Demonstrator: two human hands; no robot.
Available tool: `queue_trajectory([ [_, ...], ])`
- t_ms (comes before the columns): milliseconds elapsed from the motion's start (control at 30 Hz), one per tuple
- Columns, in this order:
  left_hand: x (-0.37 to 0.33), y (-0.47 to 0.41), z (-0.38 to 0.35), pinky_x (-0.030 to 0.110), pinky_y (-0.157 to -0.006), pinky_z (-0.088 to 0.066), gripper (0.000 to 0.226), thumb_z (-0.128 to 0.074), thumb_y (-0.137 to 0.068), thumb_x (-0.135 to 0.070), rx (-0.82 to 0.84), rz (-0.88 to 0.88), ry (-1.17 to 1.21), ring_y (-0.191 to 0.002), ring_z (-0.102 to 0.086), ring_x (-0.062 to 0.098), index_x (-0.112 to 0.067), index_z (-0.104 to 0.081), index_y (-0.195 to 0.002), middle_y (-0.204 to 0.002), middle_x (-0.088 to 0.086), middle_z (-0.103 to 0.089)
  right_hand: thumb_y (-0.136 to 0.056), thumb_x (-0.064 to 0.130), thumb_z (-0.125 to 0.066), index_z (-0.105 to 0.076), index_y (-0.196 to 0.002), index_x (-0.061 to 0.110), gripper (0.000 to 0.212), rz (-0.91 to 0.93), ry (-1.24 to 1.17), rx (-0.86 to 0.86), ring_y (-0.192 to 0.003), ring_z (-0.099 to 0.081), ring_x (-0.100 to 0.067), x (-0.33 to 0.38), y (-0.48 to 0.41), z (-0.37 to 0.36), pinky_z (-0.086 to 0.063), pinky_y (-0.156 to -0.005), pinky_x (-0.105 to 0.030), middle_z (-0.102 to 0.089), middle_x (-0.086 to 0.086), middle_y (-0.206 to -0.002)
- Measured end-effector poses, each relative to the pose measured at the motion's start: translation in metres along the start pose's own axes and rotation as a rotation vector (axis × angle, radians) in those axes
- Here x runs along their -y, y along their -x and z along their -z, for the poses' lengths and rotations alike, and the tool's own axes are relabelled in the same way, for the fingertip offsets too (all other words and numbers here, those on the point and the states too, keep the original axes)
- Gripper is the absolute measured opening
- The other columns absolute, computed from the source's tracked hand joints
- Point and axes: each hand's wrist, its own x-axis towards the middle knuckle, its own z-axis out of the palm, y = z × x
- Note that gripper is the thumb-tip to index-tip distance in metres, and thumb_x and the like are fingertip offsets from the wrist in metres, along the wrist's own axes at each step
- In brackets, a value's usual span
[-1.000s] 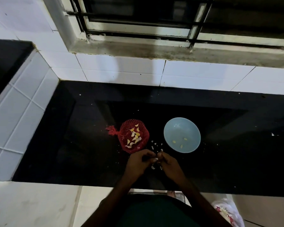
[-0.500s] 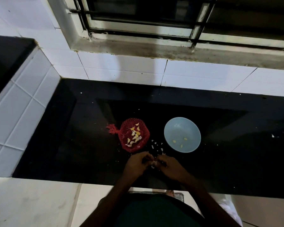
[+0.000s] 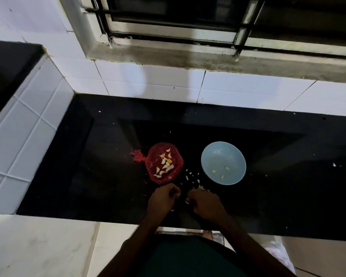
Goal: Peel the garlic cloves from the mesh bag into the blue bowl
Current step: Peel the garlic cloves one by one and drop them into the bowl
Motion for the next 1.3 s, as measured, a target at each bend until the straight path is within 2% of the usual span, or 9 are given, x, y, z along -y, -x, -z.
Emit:
queue_trajectory([
  [300,0.006,-0.003,-0.005,0.035,-0.080,-0.059,0.012,-0.069,-0.093,-0.022,-0.004,-0.017,0.005,-0.081,-0.068,-0.002,-0.033,-0.073,-0.096,-0.092,-0.017,-0.074,-0.079,0.038,-0.040,-0.069,-0.107,0.025,0.042,-0.053,0.098,-0.043,-0.101,-0.068,-0.026,0.016,-0.002,-0.003,-0.051,-0.079,-0.033,-0.072,-0.002,-0.106],
  [433,0.009,-0.005,-0.006,0.037,-0.080,-0.059,0.011,-0.070,-0.091,-0.023,-0.014,-0.002,0.018,-0.081,-0.068,0.000,-0.033,-0.072,-0.094,-0.091,-0.017,-0.074,-0.077,0.031,-0.063,-0.071,-0.101,0.028,0.025,-0.091,0.080,-0.101,-0.091,-0.072,-0.030,0.010,0.006,-0.008,-0.054,-0.072,-0.035,-0.075,-0.003,-0.095],
  [567,0.009,-0.006,-0.007,0.033,-0.084,-0.057,0.012,-0.072,-0.090,-0.020,-0.031,0.002,0.018,-0.084,-0.068,-0.001,-0.031,-0.074,-0.094,-0.092,-0.016,-0.075,-0.085,0.037,-0.054,-0.068,-0.115,0.029,0.035,-0.168,0.115,-0.004,-0.108,-0.067,-0.027,0.013,0.004,-0.009,-0.051,-0.086,-0.033,-0.073,-0.001,-0.111],
  [767,0.003,-0.005,-0.006,0.030,-0.080,-0.056,0.011,-0.071,-0.091,-0.021,-0.026,-0.001,-0.009,-0.082,-0.068,0.001,-0.031,-0.073,-0.095,-0.092,-0.016,-0.075,-0.088,0.040,-0.035,-0.068,-0.116,0.021,0.048,-0.148,0.205,0.100,-0.113,-0.065,-0.031,0.024,-0.001,0.008,-0.050,-0.089,-0.036,-0.070,-0.007,-0.117],
  [900,-0.001,-0.004,-0.005,0.029,-0.069,-0.058,0.011,-0.070,-0.091,-0.021,-0.023,-0.003,-0.001,-0.072,-0.069,0.004,-0.030,-0.074,-0.096,-0.089,-0.014,-0.075,-0.096,0.028,-0.047,-0.068,-0.114,0.016,0.030,-0.144,0.292,0.128,-0.112,-0.066,-0.031,0.025,-0.005,0.007,-0.051,-0.088,-0.034,-0.071,-0.007,-0.118],
  [1000,-0.005,-0.005,-0.002,0.027,-0.069,-0.058,0.012,-0.071,-0.092,-0.021,-0.018,-0.029,0.047,-0.075,-0.068,-0.002,-0.032,-0.073,-0.096,-0.090,-0.017,-0.074,-0.092,0.043,-0.048,-0.068,-0.115,0.021,0.038,-0.136,0.295,0.116,-0.109,-0.067,-0.029,0.020,-0.004,0.008,-0.050,-0.086,-0.032,-0.071,-0.005,-0.114],
  [1067,-0.007,-0.005,-0.001,0.021,-0.075,-0.056,0.018,-0.072,-0.092,-0.019,-0.003,-0.054,0.094,-0.083,-0.067,-0.007,-0.034,-0.073,-0.100,-0.094,-0.020,-0.073,-0.095,0.048,-0.045,-0.069,-0.109,0.025,0.036,-0.197,0.152,0.083,-0.105,-0.068,-0.029,0.011,-0.004,0.011,-0.051,-0.084,-0.034,-0.073,-0.003,-0.109],
  [1200,-0.020,0.002,-0.002,0.027,-0.088,-0.059,0.029,-0.073,-0.090,-0.005,0.068,-0.170,0.367,-0.094,-0.073,0.005,-0.026,-0.076,-0.111,-0.101,-0.008,-0.078,-0.104,0.051,-0.045,-0.066,-0.066,0.025,0.050,-0.383,-0.769,0.011,-0.060,-0.059,-0.011,-0.008,0.006,0.012,-0.048,-0.070,-0.040,-0.065,0.003,-0.062],
  [1300,-0.040,0.007,-0.007,0.028,-0.090,-0.058,0.030,-0.074,-0.089,-0.002,0.093,-0.198,0.546,-0.099,-0.074,0.017,-0.017,-0.076,-0.115,-0.106,0.003,-0.078,-0.099,0.048,-0.046,-0.059,-0.063,0.020,0.048,-0.389,-1.241,-0.074,-0.049,-0.042,-0.010,0.001,0.016,0.024,-0.034,-0.052,-0.026,-0.049,0.004,-0.051],
])
